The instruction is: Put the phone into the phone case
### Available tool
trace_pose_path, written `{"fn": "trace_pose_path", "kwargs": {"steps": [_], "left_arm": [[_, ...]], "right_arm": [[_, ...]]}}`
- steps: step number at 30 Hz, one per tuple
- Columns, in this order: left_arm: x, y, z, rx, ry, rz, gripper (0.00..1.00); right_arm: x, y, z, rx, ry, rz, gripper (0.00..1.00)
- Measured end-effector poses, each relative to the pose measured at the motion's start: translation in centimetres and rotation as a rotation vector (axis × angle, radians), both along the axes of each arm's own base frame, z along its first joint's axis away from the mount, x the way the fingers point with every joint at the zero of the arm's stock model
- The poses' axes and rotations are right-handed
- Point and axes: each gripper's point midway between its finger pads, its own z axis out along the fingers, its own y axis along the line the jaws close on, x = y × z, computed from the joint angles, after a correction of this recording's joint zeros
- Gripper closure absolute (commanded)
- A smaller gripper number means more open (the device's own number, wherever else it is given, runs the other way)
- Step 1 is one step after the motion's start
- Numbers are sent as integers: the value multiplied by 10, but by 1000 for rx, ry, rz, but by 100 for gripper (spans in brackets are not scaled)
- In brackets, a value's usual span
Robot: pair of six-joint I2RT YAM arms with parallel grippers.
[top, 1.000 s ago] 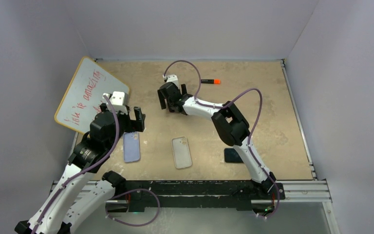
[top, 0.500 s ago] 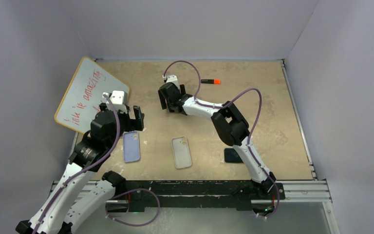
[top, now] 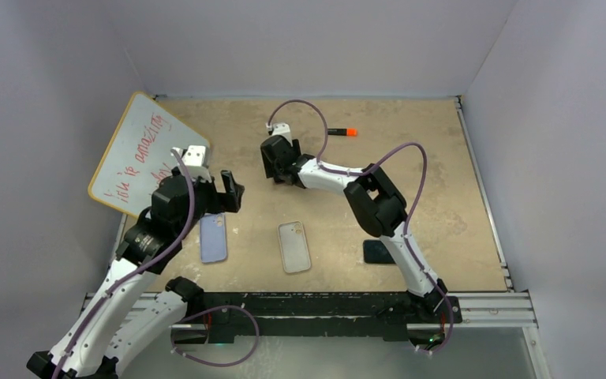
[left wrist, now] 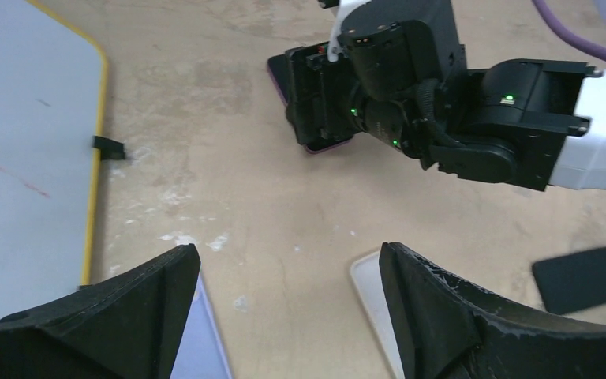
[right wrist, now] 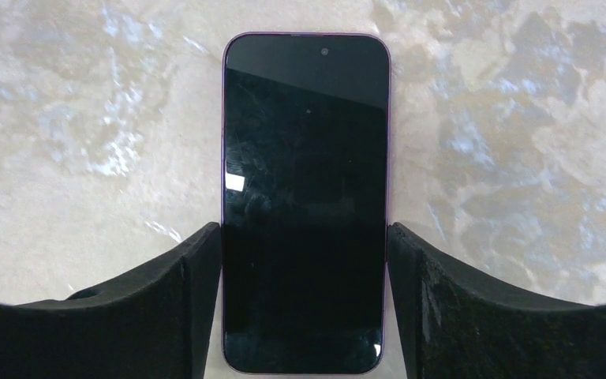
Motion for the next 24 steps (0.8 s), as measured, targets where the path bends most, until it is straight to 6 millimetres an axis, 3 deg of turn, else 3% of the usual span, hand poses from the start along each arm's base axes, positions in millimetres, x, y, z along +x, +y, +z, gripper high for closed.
{"fn": "trace_pose_path", "kwargs": {"steps": [6,12,17,24], "left_arm": [[-5,-29,-6,-113,71,-96,20],[1,-58,-33,-162,211,-173,30],[-4,-77,-74,-208,335,-226,36],[-22,-87,-158,-226,577,-229,44]], "right_arm": [[-30,-33,0,-32,34,-19,33],[-69,-72,-2,-51,87,-48,36],[-101,-103,-4,-43,133,-92,40],[-150,-148,-6,-40,189,-134,42]]}}
